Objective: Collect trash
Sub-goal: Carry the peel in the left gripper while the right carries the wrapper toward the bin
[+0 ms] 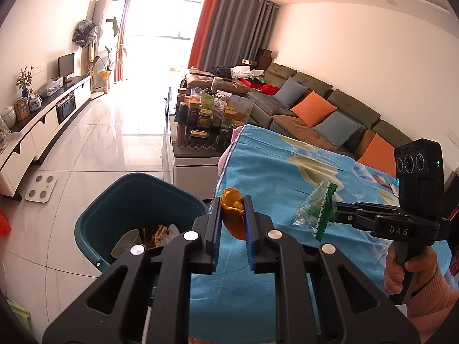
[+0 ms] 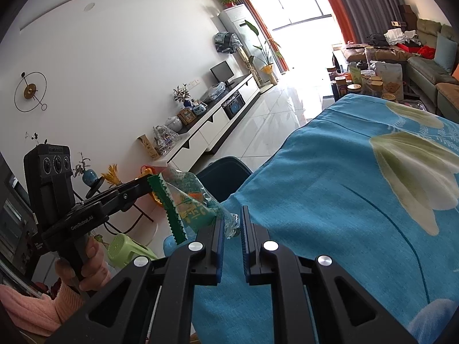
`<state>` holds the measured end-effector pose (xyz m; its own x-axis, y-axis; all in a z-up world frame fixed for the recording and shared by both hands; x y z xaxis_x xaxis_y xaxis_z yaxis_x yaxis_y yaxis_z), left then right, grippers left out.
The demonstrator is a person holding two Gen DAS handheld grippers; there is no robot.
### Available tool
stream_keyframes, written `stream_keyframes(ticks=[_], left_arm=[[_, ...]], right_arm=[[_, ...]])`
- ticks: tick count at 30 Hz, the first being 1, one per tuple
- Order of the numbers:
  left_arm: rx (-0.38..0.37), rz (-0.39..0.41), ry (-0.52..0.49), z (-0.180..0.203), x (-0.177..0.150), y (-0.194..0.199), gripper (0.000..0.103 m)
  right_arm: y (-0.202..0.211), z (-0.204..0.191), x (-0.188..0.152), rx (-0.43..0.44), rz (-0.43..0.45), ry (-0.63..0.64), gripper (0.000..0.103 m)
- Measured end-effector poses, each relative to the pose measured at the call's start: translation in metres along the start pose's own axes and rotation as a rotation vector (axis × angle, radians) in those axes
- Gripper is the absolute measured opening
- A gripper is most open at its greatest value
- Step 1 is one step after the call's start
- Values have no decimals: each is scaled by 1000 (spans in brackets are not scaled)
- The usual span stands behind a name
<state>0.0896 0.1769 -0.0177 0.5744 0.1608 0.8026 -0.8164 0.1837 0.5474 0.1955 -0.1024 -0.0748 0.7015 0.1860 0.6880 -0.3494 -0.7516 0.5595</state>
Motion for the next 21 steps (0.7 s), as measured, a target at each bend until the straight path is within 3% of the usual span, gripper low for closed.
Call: stream_keyframes(ticks=[21], left_arm=[[38, 7, 37, -11, 1, -4, 15]], right_arm=[[-16, -12, 5, 21, -26, 30, 10]])
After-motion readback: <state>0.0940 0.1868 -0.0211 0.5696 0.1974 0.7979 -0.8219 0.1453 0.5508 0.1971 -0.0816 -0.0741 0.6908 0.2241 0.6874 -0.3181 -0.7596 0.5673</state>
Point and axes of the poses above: each gripper's, at about its wrist camera, not at the fingertips, and y roughly against the way its jaws point, z to its right, x to its top, the point moved 4 cm from there along -y, roughly the way its jaws point, and after that the axes turned 1 degree about -x, right-handed, at the moved point
